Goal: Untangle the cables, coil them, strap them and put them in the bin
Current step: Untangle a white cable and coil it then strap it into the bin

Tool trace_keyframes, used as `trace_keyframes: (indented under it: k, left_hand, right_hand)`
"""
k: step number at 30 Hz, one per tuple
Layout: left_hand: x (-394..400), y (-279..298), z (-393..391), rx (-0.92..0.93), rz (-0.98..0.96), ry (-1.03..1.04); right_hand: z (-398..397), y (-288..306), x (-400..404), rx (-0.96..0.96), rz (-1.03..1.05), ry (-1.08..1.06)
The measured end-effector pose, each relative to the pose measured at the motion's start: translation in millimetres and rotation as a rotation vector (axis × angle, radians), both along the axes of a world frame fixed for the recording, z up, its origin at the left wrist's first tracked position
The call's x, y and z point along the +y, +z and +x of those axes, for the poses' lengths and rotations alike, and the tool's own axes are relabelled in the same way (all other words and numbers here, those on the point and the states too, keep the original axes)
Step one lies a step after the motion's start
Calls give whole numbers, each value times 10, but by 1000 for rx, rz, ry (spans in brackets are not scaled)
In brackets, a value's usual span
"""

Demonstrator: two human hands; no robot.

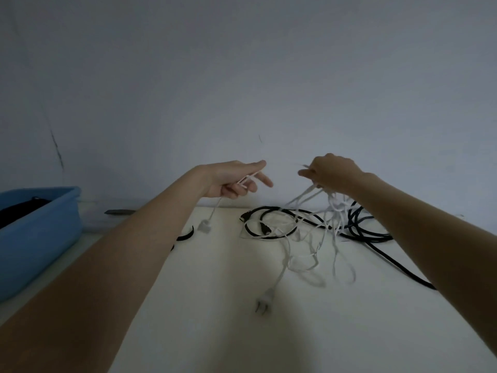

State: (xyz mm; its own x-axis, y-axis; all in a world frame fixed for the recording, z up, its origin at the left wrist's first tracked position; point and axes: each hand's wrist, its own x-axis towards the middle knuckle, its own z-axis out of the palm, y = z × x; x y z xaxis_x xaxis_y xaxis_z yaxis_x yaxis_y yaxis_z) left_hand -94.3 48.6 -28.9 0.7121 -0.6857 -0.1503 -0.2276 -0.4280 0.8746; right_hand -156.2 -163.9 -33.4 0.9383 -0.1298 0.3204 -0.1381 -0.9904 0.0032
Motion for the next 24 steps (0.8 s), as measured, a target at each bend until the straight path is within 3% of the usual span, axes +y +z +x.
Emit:
trace_keyframes:
  k: [4,8,13,16,21,24]
  left_hand:
    - [-254,31,-140,-58,-185,10]
    - [-466,-54,-191,-162,-270,177]
    - [-678,-146,-195,-104,-391,377]
    - [-697,-73,-154,-70,-490,436]
    - [-396,359,185,-19,-861,719]
    - [-163,613,293,-34,-1006,835]
  right_hand:
    - [116,-79,276,93,17,121]
    - [119,-95,346,50,163,250]
    - [73,-86,371,-6,55,238]
    - [57,-81,326,-13,103,279]
    - [80,-169,10,27,263,40]
    - [8,-112,-223,13,95,-80]
